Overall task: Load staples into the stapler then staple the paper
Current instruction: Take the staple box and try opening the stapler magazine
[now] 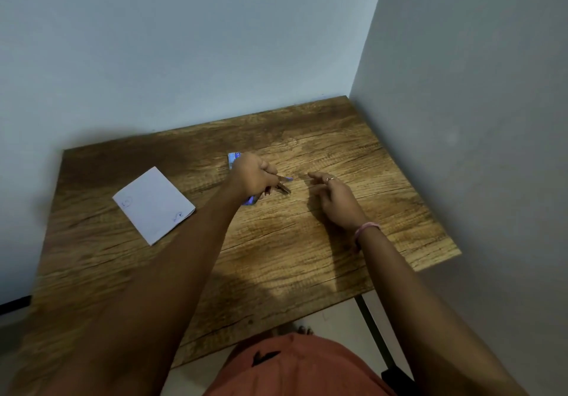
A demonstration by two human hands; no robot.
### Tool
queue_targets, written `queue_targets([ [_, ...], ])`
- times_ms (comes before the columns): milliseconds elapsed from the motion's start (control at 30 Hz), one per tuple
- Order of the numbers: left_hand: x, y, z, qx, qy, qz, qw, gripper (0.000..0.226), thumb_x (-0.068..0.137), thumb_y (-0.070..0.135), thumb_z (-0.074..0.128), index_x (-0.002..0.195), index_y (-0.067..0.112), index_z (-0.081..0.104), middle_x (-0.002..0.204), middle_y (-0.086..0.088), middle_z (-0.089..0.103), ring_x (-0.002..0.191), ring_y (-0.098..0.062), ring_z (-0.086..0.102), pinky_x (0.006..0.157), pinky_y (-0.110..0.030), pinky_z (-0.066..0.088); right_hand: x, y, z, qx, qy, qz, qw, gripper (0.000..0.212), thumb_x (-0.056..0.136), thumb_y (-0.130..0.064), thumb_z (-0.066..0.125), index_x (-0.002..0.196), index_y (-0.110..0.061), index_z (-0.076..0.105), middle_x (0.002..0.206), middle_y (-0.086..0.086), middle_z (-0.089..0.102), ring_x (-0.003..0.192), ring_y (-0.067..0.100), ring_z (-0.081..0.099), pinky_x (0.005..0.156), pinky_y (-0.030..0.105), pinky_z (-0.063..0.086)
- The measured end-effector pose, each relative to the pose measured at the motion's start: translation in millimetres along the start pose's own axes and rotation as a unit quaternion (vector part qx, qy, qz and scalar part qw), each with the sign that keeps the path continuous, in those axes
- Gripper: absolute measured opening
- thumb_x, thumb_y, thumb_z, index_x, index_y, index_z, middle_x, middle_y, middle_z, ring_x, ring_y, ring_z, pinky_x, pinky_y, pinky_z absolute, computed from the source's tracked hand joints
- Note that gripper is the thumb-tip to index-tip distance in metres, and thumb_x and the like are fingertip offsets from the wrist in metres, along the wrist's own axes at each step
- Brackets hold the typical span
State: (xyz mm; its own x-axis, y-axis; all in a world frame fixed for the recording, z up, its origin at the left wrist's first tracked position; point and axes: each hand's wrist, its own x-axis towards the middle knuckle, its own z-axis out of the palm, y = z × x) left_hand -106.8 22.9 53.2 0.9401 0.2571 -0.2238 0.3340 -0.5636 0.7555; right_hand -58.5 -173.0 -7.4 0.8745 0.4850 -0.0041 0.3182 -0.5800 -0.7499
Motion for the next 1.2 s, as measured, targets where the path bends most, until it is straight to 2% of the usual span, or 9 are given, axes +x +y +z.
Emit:
queue_targets([
  [100,-4.6,-10.3,-2.2,-0.21,-0.014,-0.09,0.973,0.011,0.084,0.006,0.062,0.079,-0.001,0.069,0.062,-0.01,0.059,0.038,-0.008,0.043,0.037,-0.019,0.033,-2.3,-2.3,-0.6,0.062,0.012,0.019,0.998,0.049,0.088,0.009,0.04,0.128,-0.012,0.056,0.122,0.007,0.061,0.115,0.019,0.056,0.097,0.019,0.043],
  [267,-9.7,-19.7,-5.9,-0.505,-0.078,-0.236,0.827,0.013,0.09,0.007,0.057,0.079,0.0,0.06,0.077,-0.015,0.066,0.048,-0.004,0.059,0.035,-0.007,0.04,0.0,-10.0,-2.8,0.171,0.071,0.043,0.982,0.049,0.091,0.007,0.044,0.134,-0.016,0.047,0.11,0.004,0.063,0.099,0.02,0.063,0.086,0.027,0.05],
  [433,-11.7,-28.4,-6.1,-0.622,-0.089,-0.251,0.736,0.01,0.091,0.006,0.055,0.083,0.001,0.056,0.077,-0.021,0.07,0.05,-0.007,0.064,0.036,-0.008,0.044,2.2,-23.6,-0.5,0.282,0.147,0.05,0.947,0.053,0.093,0.005,0.045,0.141,-0.014,0.032,0.102,0.004,0.059,0.076,0.009,0.062,0.077,0.02,0.052],
  [667,-10.4,-32.6,-3.2,-0.651,-0.112,-0.259,0.705,0.009,0.089,0.008,0.058,0.087,-0.001,0.06,0.081,-0.021,0.071,0.05,-0.007,0.065,0.036,-0.011,0.046,0.4,-38.1,12.5,0.307,0.148,0.046,0.939,0.068,0.087,0.012,0.042,0.144,-0.015,0.017,0.096,0.002,0.055,0.075,0.01,0.062,0.069,0.015,0.05],
  [800,-12.5,-30.4,-2.2,-0.654,-0.112,-0.255,0.703,0.011,0.091,0.008,0.055,0.086,-0.001,0.059,0.079,-0.021,0.071,0.049,-0.009,0.065,0.035,-0.011,0.045,-4.3,-36.5,21.1,0.205,-0.013,0.004,0.979,0.056,0.087,0.009,0.045,0.137,-0.014,0.043,0.091,-0.006,0.053,0.078,0.016,0.057,0.078,0.032,0.049],
  [867,-13.8,-28.8,-1.5,-0.649,-0.11,-0.252,0.71,0.009,0.091,0.007,0.054,0.088,-0.001,0.058,0.076,-0.021,0.071,0.048,-0.008,0.064,0.036,-0.01,0.045,-5.0,-36.3,23.8,0.204,0.027,0.015,0.978,0.057,0.086,0.008,0.047,0.138,-0.016,0.041,0.091,-0.008,0.054,0.074,0.009,0.057,0.075,0.027,0.049],
  [1000,-15.4,-27.6,0.3,-0.644,-0.1,-0.248,0.716,0.009,0.091,0.006,0.055,0.087,-0.002,0.058,0.074,-0.021,0.07,0.047,-0.007,0.064,0.037,-0.01,0.046,-3.0,-37.0,27.6,0.262,0.161,0.065,0.949,0.066,0.085,0.006,0.05,0.144,-0.012,0.026,0.1,0.0,0.057,0.087,0.023,0.062,0.084,0.033,0.05],
  [1133,-15.7,-28.5,2.3,-0.66,-0.105,-0.253,0.7,0.011,0.09,0.006,0.056,0.087,-0.003,0.06,0.077,-0.022,0.07,0.048,-0.009,0.064,0.037,-0.011,0.046,-4.3,-37.7,26.5,0.256,0.04,0.025,0.966,0.061,0.085,0.009,0.048,0.142,-0.013,0.038,0.097,-0.005,0.059,0.077,0.012,0.057,0.071,0.02,0.048],
  [1200,-15.4,-29.6,3.1,-0.662,-0.107,-0.257,0.696,0.011,0.089,0.007,0.058,0.09,-0.003,0.06,0.078,-0.021,0.07,0.048,-0.008,0.064,0.037,-0.011,0.047,-2.2,-37.8,24.2,0.277,0.093,0.043,0.956,0.069,0.086,0.008,0.048,0.147,-0.017,0.029,0.092,-0.006,0.058,0.072,0.011,0.058,0.068,0.015,0.048],
])
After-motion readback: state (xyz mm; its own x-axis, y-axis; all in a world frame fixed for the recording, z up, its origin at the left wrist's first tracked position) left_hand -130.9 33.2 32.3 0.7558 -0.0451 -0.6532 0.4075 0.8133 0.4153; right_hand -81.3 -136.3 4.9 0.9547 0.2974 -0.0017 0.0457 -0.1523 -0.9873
